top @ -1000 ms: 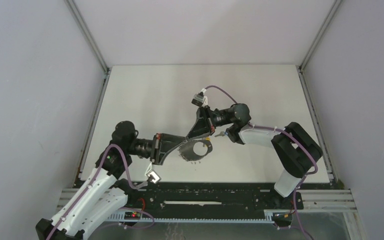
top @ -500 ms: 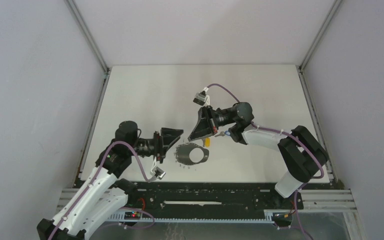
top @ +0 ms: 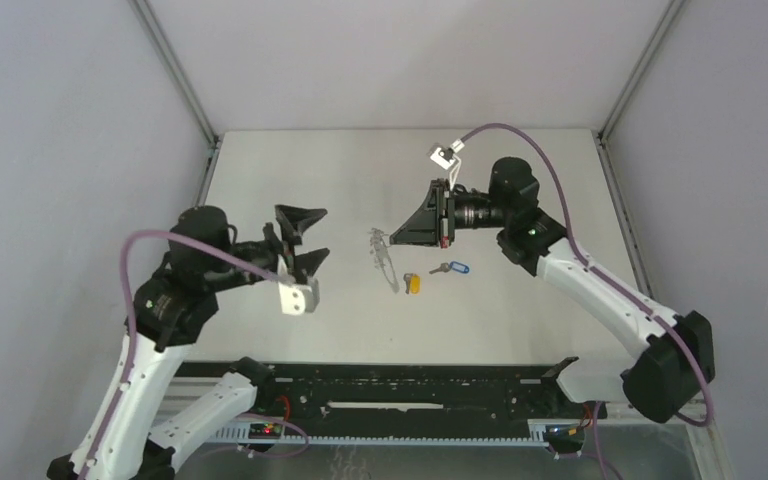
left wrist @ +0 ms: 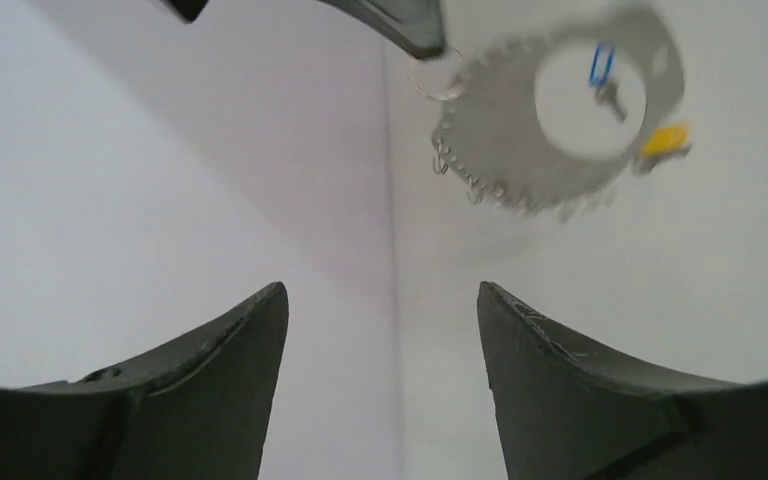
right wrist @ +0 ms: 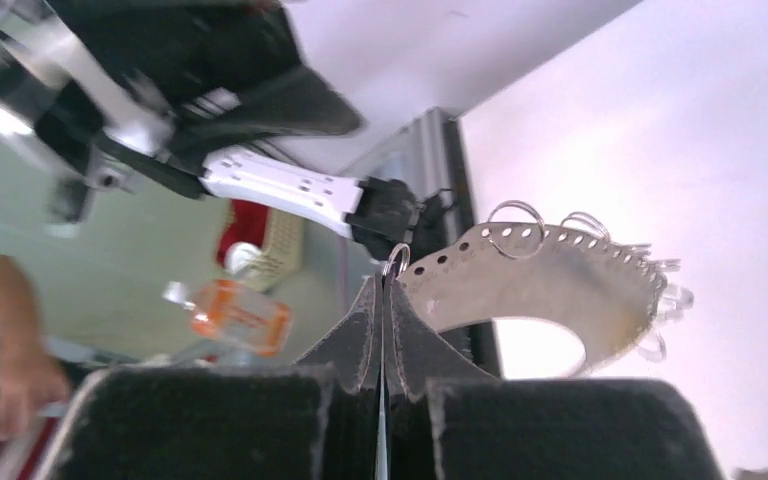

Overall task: Put the keys on the keyring
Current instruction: Adjust the keyring.

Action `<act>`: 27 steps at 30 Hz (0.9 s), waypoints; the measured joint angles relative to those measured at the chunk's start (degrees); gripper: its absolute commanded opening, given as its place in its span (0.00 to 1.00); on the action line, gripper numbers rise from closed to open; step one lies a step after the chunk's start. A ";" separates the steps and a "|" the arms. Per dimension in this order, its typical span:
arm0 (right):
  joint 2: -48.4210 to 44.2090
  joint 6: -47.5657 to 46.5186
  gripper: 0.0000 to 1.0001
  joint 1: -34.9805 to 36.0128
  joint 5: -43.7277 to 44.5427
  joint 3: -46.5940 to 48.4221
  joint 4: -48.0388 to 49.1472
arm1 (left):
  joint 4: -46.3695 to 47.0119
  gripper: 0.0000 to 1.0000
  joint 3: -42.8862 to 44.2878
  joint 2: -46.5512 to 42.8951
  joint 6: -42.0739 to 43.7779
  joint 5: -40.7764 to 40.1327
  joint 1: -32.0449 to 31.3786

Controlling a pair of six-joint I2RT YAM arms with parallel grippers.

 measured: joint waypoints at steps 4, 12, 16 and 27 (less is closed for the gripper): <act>-4.59 -13.68 0.00 2.62 6.64 0.00 -9.18 | 0.35 0.70 6.51 1.84 -27.19 4.28 0.09; -7.32 -30.05 0.00 8.33 15.32 1.40 -20.22 | 11.32 0.61 -0.81 0.90 -65.61 16.81 2.97; -7.26 -34.29 0.00 10.49 17.25 4.55 -25.42 | 13.84 0.53 -1.73 3.76 -70.69 22.01 3.10; -3.91 -41.20 0.00 15.10 17.16 10.69 -35.60 | 8.41 0.48 -2.08 6.82 -59.52 25.31 3.28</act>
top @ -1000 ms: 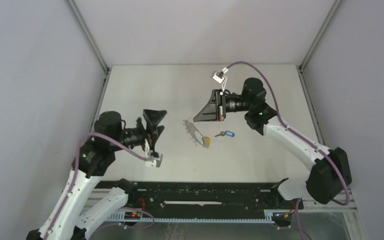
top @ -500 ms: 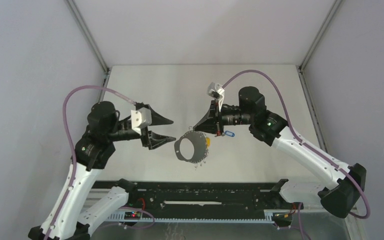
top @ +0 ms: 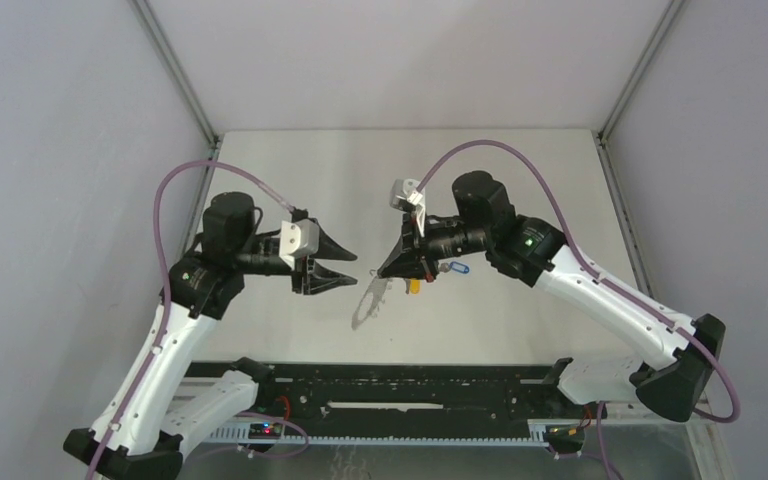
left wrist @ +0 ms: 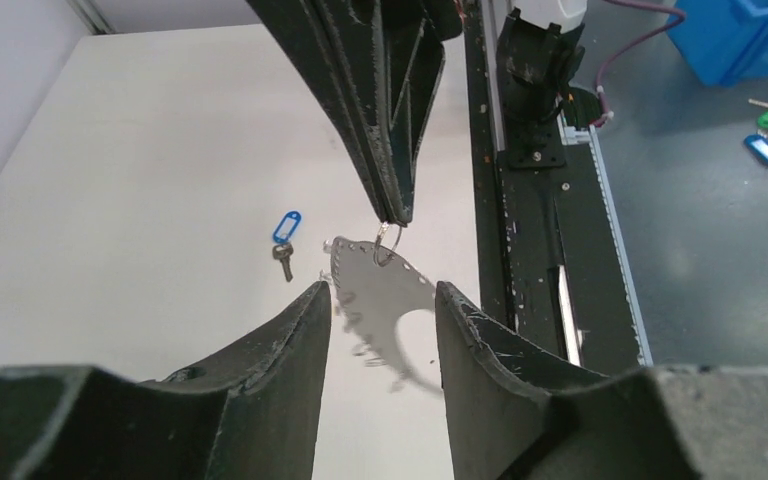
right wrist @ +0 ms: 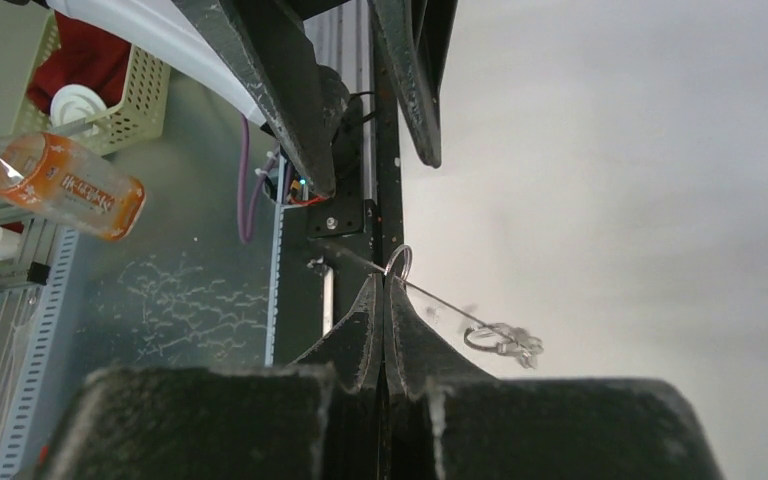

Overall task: Put the keys on the keyring
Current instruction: Adjust the keyring.

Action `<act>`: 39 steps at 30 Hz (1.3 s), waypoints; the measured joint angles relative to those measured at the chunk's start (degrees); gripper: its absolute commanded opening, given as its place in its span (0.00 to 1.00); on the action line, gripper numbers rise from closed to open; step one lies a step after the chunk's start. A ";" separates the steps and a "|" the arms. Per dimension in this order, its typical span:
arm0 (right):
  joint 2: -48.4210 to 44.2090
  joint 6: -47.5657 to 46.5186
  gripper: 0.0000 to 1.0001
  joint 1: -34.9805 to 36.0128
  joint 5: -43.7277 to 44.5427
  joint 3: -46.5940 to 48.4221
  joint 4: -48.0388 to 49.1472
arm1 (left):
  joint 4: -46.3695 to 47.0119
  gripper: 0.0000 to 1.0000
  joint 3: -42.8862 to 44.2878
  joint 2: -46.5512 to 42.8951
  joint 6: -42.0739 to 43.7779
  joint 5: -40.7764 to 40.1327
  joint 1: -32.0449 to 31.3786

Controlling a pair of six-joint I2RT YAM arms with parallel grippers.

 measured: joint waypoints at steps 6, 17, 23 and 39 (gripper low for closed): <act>1.81 -0.76 0.00 0.76 -0.87 1.84 -2.25 | -5.95 0.49 0.02 0.66 6.21 1.22 -0.15; 4.20 -1.49 0.00 2.16 -2.34 4.17 -3.85 | -8.52 0.37 0.04 2.86 8.39 1.31 -1.33; 4.87 -1.46 0.00 2.29 -2.36 4.17 -3.85 | -8.50 0.33 0.07 3.02 8.31 1.27 -1.79; 6.82 -0.57 0.00 2.71 -3.65 4.79 -2.14 | -8.52 0.17 0.07 3.65 8.50 1.11 -2.60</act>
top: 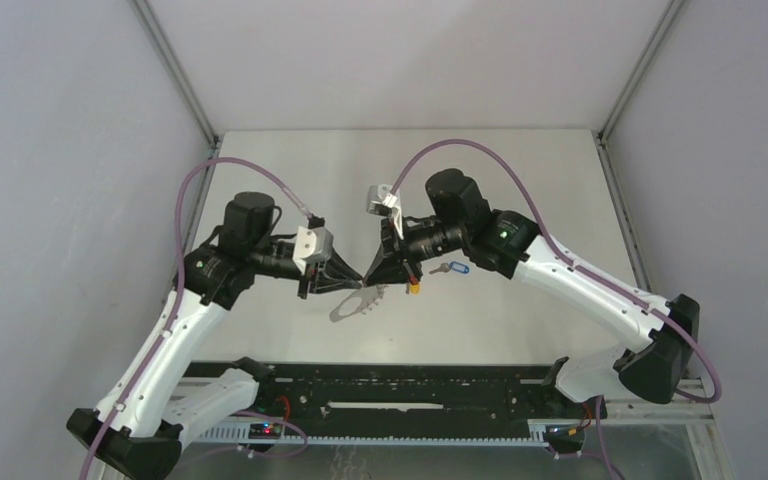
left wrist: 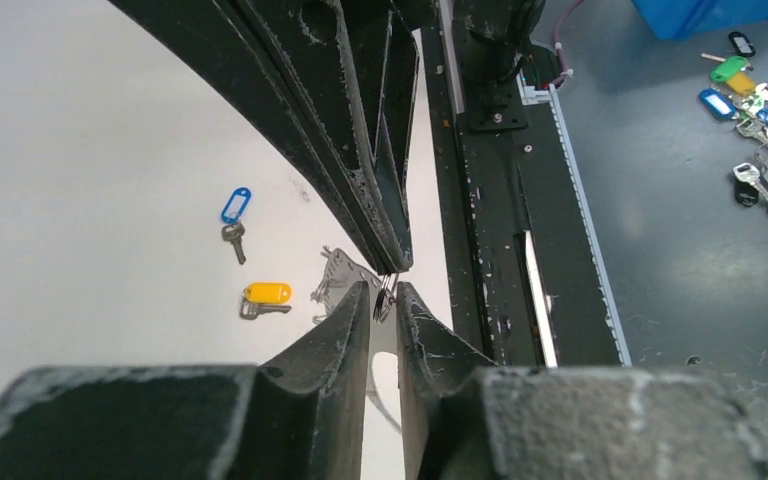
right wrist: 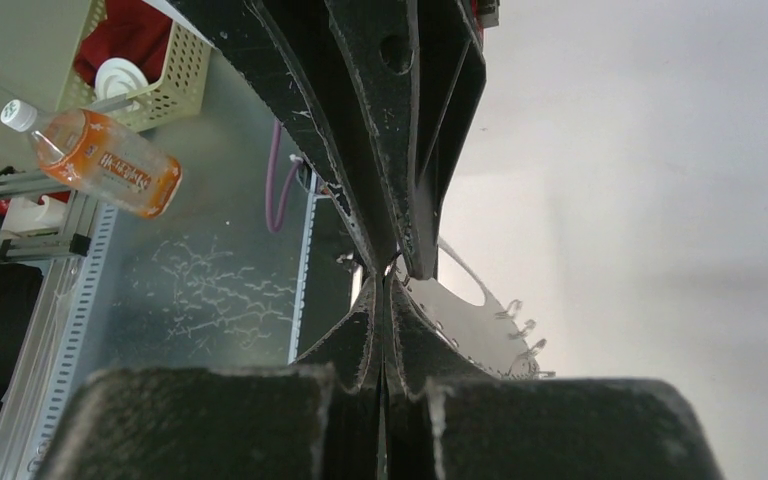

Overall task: Put the keys on the keyring
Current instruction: Adjust the keyring.

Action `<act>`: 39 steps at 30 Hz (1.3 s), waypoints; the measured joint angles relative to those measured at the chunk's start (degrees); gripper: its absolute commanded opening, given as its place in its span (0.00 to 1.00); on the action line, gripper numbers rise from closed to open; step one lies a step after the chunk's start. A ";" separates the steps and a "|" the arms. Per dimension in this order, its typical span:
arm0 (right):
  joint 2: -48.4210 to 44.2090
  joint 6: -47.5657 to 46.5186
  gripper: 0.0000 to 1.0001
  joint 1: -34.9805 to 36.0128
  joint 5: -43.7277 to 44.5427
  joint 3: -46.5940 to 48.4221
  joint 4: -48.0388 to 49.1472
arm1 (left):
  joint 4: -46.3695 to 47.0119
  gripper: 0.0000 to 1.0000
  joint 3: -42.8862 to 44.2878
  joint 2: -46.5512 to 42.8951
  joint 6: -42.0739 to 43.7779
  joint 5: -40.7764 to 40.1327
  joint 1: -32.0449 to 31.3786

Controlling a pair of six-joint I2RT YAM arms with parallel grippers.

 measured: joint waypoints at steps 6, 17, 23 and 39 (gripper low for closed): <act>0.59 0.24 0.00 0.24 0.00 0.35 0.50 | -0.85 0.06 0.00 0.15 1.46 -0.28 -0.13; 1.05 0.42 0.00 0.31 -0.61 0.37 0.61 | -5.31 0.00 0.00 0.04 5.46 -1.57 -0.44; 1.01 1.66 0.26 -0.39 -1.07 0.55 1.03 | -6.64 0.00 0.00 -0.79 7.93 -2.62 -0.44; -13.88 4.74 0.46 -6.60 7.96 -15.39 8.39 | -7.98 0.00 -5.16 -19.17 42.38 -1.75 -5.88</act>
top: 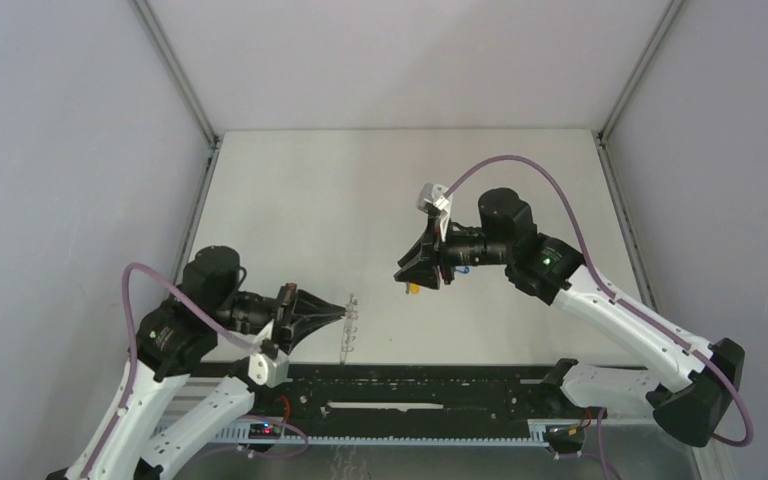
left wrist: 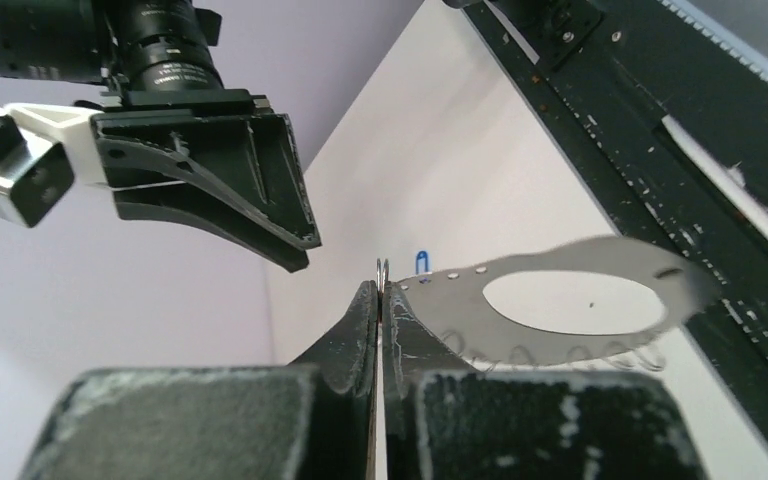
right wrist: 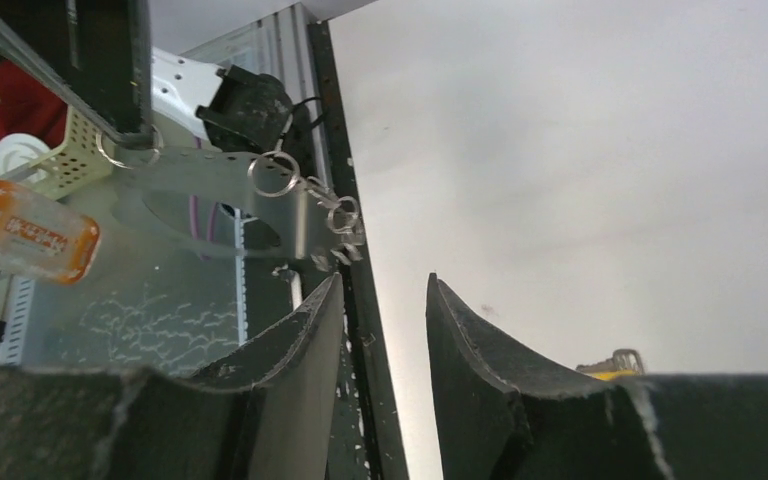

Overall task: Put the keys on the keyring
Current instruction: Adjust the keyring.

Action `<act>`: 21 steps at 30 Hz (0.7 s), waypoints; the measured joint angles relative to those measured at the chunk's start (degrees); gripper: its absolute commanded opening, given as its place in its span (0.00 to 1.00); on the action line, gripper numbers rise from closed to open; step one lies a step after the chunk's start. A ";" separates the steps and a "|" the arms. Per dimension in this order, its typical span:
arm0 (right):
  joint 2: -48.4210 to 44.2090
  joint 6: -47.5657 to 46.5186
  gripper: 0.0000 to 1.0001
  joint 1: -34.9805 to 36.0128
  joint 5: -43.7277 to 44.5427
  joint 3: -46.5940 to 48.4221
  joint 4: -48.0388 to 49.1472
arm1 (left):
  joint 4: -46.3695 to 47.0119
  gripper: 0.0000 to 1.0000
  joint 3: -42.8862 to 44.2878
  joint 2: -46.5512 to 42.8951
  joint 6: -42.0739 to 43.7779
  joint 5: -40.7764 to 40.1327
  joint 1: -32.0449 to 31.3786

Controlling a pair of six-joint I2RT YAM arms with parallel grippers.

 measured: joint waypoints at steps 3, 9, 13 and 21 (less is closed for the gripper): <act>-1.46 -0.04 0.48 -0.07 1.51 -2.01 0.74 | 0.04 0.00 0.00 -0.02 3.08 0.46 -0.24; -4.98 -0.50 0.53 -0.31 4.59 -5.55 1.73 | 0.09 0.00 0.00 -0.79 7.13 1.09 -0.61; -6.08 -0.37 0.56 -0.46 7.52 -6.75 2.05 | 0.11 0.00 0.00 -0.66 7.56 1.64 -0.76; -6.08 2.25 0.58 -1.18 12.79 -12.28 4.35 | 15.96 0.00 -3.19 -0.74 -13.55 1.46 -0.87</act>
